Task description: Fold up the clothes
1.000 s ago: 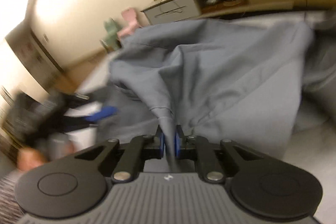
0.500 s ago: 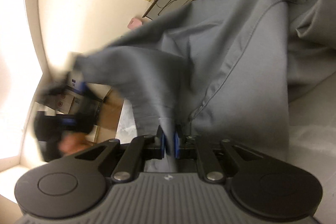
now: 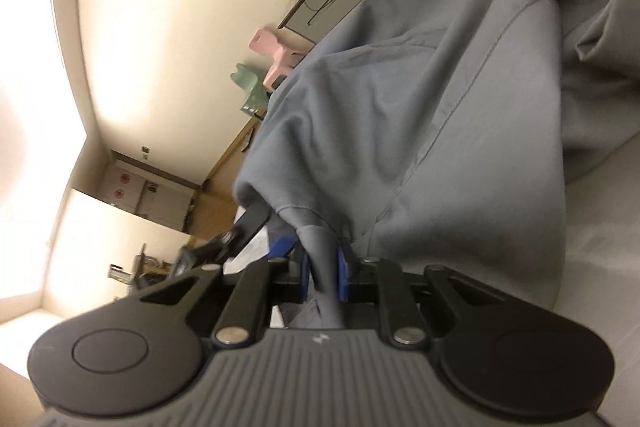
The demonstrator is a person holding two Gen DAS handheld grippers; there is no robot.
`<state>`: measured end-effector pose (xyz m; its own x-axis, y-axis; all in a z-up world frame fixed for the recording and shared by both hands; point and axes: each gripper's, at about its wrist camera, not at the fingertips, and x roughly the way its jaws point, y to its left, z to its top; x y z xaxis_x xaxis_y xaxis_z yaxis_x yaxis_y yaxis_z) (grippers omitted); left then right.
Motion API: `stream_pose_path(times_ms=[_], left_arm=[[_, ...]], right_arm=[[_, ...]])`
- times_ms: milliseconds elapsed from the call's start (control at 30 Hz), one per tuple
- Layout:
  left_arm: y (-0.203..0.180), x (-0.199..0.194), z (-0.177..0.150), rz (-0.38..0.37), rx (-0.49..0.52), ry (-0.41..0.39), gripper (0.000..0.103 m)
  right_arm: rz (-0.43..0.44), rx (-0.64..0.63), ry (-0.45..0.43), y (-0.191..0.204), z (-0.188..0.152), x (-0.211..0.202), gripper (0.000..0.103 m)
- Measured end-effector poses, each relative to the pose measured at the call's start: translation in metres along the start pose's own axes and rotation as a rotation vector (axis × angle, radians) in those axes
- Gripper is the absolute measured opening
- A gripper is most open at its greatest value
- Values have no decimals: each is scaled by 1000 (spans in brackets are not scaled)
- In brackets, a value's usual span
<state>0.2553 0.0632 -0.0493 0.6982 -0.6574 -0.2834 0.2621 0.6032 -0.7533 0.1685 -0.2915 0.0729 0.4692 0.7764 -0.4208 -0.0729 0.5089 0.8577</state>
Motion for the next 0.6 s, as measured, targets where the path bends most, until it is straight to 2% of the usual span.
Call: stream_pose_path(times_ms=[67, 133, 167, 200, 233, 300, 333, 367, 467, 500, 533, 567, 600], left_arm=[[-6, 6, 6, -43, -8, -6, 85], [-15, 11, 11, -96, 6, 3, 79], [-20, 10, 13, -124, 26, 10, 57], [-25, 9, 15, -133, 40, 12, 26], [-33, 10, 17, -125, 47, 9, 16], [-49, 9, 24, -114, 60, -3, 7], [-60, 4, 30, -120, 64, -21, 6], [-72, -6, 40, -135, 76, -48, 3], [-111, -52, 84, -181, 127, -176, 2], [-117, -72, 100, -178, 127, -226, 2], [-117, -93, 114, -173, 116, -274, 2], [-113, -113, 125, -158, 108, -309, 2], [-107, -127, 132, -136, 103, -320, 2]], right_arm=[[22, 29, 10, -3, 1, -1, 14], [41, 53, 18, -8, 3, 0, 14], [47, 61, 22, -11, 6, 1, 14], [38, 59, 25, -15, 9, 5, 14], [26, 54, 27, -18, 12, 9, 14], [-53, 11, 23, -16, 10, 7, 18], [-97, -11, 17, -15, 9, 5, 26], [-145, -38, -1, -11, 10, 1, 42], [-239, -167, -161, 3, 18, -47, 49], [-295, -222, -247, 10, 20, -68, 51], [-357, -279, -334, 17, 23, -87, 55], [-460, -342, -420, 23, 25, -100, 59], [-569, -395, -470, 21, 27, -106, 59]])
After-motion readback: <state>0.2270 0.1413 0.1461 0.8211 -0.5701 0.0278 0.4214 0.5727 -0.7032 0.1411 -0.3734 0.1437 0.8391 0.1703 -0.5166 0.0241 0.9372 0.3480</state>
